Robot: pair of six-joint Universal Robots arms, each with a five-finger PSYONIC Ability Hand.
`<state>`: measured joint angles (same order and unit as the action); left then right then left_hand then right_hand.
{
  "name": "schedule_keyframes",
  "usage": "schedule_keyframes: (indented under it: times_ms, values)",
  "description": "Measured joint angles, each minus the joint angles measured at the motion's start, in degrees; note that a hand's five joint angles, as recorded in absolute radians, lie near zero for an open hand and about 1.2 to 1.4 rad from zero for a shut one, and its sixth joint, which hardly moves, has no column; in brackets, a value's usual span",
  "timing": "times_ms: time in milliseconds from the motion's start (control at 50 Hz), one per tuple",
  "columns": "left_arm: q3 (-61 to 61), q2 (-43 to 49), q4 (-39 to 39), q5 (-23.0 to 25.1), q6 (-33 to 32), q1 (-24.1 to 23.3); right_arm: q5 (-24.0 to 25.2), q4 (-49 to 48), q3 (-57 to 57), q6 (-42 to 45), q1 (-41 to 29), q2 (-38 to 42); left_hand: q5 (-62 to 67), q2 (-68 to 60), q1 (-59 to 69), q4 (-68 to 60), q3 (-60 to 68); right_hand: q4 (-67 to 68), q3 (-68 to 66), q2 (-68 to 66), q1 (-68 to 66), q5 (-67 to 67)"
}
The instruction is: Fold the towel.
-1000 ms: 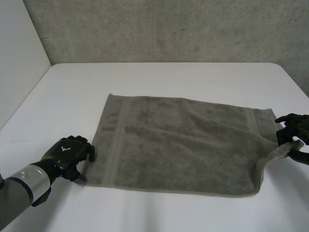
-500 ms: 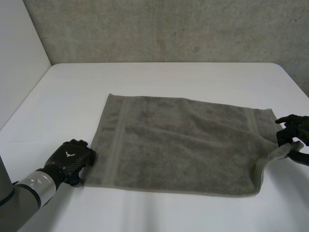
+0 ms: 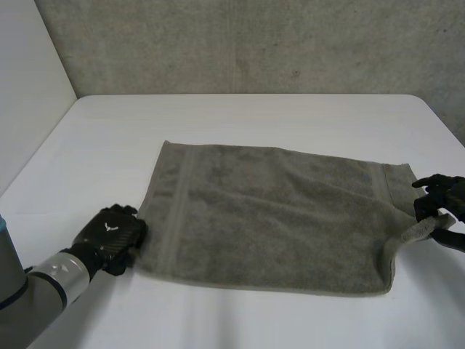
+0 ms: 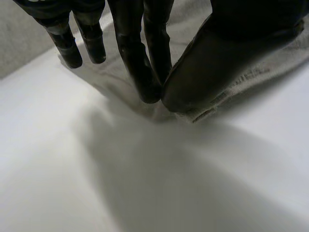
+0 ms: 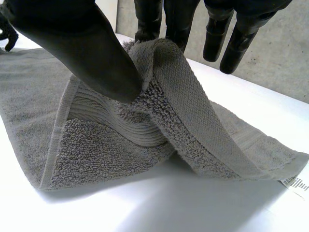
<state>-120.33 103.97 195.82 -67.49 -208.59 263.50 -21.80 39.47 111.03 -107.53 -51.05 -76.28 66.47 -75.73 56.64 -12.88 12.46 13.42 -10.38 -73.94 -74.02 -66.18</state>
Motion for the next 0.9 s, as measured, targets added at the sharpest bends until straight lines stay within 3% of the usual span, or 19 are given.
schedule_keyframes:
  times_ms: [440, 500, 560, 600, 680, 720, 760, 840, 900]
  values:
    - [2.0, -4.2, -2.2, -1.1, 5.4, -3.0, 0.1, 0.1, 0.2, 0.0, 0.3, 0.0, 0.0, 0.0, 0.0, 0.0, 0.0, 0.0, 0.0, 0.0, 0.0, 0.0]
    - [1.7, -4.1, -2.7, -1.1, 5.1, -3.1, 0.1, 0.1, 0.2, 0.1, 0.3, 0.0, -10.0, 10.7, 2.2, 0.0, 0.0, 0.0, 0.0, 0.0, 0.0, 0.0]
    - [1.2, -4.1, -4.0, -1.0, 4.8, -3.0, 0.1, 0.0, 0.3, 0.1, 0.4, 0.0, -38.8, 39.4, -20.9, 0.0, 0.0, 0.0, 0.0, 0.0, 0.0, 0.0]
    - [0.9, -4.2, -5.5, -0.8, 4.6, -2.9, 0.1, 0.0, 0.3, 0.2, 0.4, 0.0, -51.9, 50.6, -30.9, 0.0, 0.0, 0.0, 0.0, 0.0, 0.0, 0.0]
    - [0.6, -4.5, -8.6, -0.6, 4.1, -2.4, 0.1, 0.0, 0.3, 0.2, 0.4, 0.0, -63.2, 61.1, -39.6, 0.0, 0.0, 0.0, 0.0, 0.0, 0.0, 0.0]
    - [0.5, -4.7, -9.9, -0.4, 3.5, -1.9, 0.1, 0.0, 0.3, 0.2, 0.5, 0.1, -63.0, 61.3, -39.6, 0.0, 0.0, 0.0, 0.0, 0.0, 0.0, 0.0]
    - [0.4, -4.9, -10.8, -0.4, 2.9, -1.4, 0.1, 0.0, 0.3, 0.2, 0.5, 0.1, -50.8, 49.9, -30.1, 0.0, 0.0, 0.0, 0.0, 0.0, 0.0, 0.0]
    - [0.2, -5.6, -11.9, -0.3, 1.8, -0.2, 0.1, 0.0, 0.3, 0.2, 0.4, 0.1, -13.8, 11.9, 6.1, 0.0, 0.0, 0.0, 0.0, 0.0, 0.0, 0.0]
    - [0.1, -6.1, -12.1, -0.1, 1.5, 1.0, 0.2, 0.0, 0.4, 0.2, 0.5, 0.1, -0.6, -0.2, 16.2, 0.0, 0.0, 0.0, 0.0, 0.0, 0.0, 0.0]
